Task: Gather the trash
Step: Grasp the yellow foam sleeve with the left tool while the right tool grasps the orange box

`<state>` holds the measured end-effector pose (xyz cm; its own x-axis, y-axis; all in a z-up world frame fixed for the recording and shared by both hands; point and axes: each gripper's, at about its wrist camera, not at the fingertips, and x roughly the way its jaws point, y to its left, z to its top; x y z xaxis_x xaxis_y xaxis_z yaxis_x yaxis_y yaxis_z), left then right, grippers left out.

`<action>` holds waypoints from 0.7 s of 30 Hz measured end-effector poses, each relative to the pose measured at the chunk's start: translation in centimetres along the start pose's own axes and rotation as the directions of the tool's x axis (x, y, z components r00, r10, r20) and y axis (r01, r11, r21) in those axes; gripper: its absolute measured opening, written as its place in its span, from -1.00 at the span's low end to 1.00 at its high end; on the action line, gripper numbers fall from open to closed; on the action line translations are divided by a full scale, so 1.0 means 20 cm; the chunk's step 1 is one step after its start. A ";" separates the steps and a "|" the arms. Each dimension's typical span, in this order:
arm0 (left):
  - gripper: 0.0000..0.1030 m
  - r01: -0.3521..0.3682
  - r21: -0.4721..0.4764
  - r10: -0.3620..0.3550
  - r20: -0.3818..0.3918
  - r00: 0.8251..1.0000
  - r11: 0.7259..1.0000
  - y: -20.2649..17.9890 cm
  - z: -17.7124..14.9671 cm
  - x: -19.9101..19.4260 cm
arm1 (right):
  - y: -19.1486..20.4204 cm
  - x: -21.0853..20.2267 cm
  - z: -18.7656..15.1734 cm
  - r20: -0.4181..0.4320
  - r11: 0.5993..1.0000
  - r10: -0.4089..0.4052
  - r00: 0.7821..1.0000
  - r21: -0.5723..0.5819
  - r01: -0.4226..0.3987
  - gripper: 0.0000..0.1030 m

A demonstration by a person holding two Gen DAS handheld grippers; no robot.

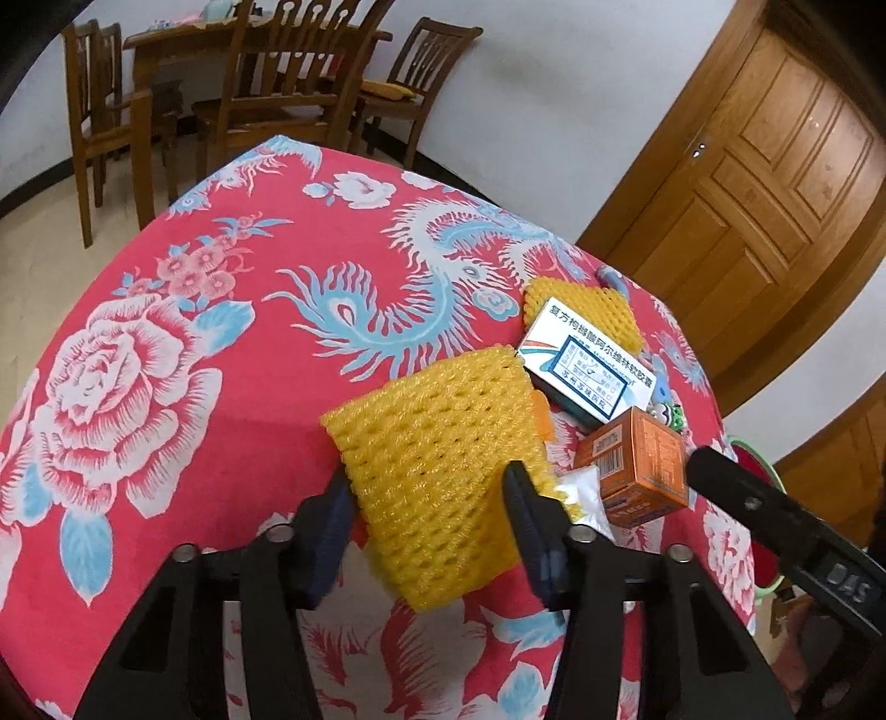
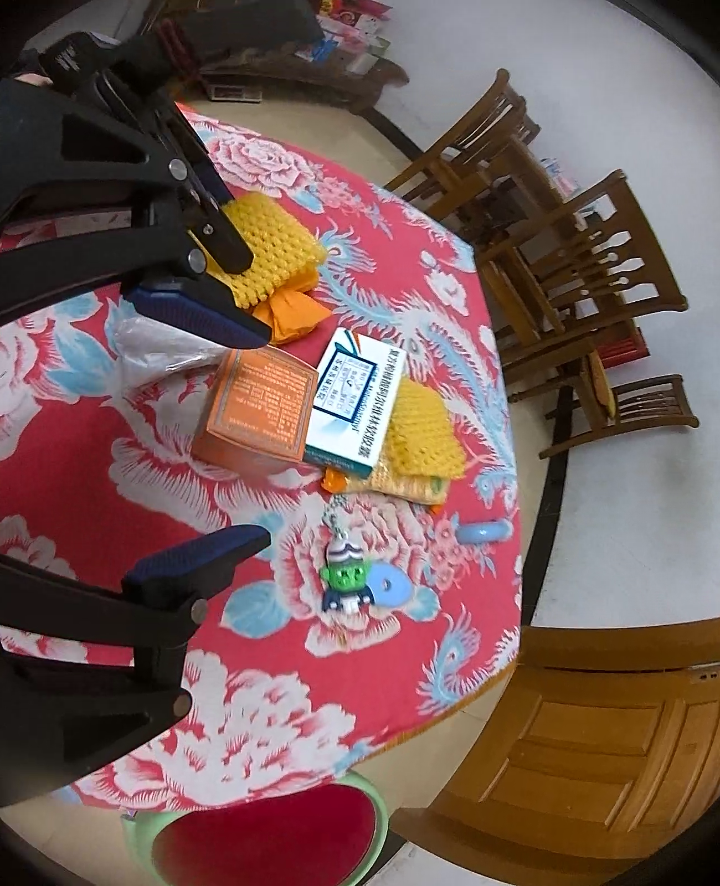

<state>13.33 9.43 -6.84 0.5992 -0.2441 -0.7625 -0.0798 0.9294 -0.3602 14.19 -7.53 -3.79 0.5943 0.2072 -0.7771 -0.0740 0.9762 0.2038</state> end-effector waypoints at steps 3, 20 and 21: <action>-0.21 0.015 0.002 -0.015 -0.002 1.000 1.000 0.00 -0.01 0.00 | 0.03 0.04 0.00 -0.015 1.000 -0.005 1.000 -0.008 0.005 0.29; -0.69 0.051 -0.002 -0.050 0.057 0.997 0.999 0.01 0.00 -0.12 | 0.16 0.12 -0.01 -0.020 0.995 -0.012 1.000 -0.096 0.010 0.36; -0.69 0.052 -0.005 -0.052 0.059 0.997 0.999 0.02 0.00 -0.13 | 0.17 0.12 -0.01 -0.019 0.995 -0.019 1.000 -0.103 0.017 0.36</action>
<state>11.80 10.40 -4.90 0.6485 -0.2748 -0.7098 -0.0523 0.9142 -0.4018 15.20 -3.71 -5.10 0.5802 0.1896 -0.7921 -0.1456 0.9810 0.1282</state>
